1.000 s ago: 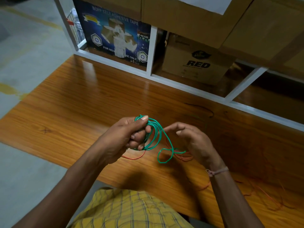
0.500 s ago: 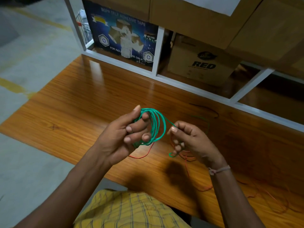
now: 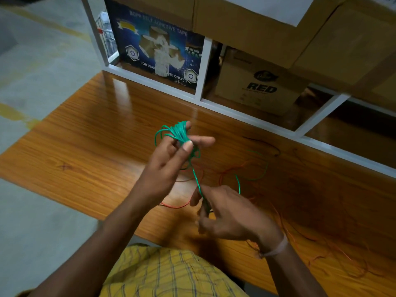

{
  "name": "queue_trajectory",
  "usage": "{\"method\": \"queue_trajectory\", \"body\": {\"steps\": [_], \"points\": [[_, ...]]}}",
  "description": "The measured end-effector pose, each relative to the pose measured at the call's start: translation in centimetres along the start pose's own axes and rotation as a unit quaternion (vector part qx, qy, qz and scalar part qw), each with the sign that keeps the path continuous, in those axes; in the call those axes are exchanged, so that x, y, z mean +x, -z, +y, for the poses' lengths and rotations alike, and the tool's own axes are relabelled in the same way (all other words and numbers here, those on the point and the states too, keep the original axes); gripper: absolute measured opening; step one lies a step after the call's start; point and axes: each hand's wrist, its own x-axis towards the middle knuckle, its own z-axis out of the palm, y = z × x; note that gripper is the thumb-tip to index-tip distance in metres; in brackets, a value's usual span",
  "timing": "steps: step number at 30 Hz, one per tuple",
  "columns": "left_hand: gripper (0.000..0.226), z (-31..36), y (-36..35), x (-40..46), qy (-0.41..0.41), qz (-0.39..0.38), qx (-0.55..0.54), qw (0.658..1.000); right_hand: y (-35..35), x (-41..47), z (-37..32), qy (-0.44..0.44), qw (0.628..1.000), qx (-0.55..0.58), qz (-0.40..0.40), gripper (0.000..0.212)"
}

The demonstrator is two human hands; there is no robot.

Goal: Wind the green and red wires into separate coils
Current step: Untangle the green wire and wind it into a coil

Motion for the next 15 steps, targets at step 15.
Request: {"method": "queue_trajectory", "body": {"steps": [15], "points": [[0.054, -2.6, 3.6, 0.4, -0.043, -0.172, 0.499, 0.849, 9.5, -1.9, 2.8, 0.065, 0.965, 0.214, 0.138, 0.014]]}}
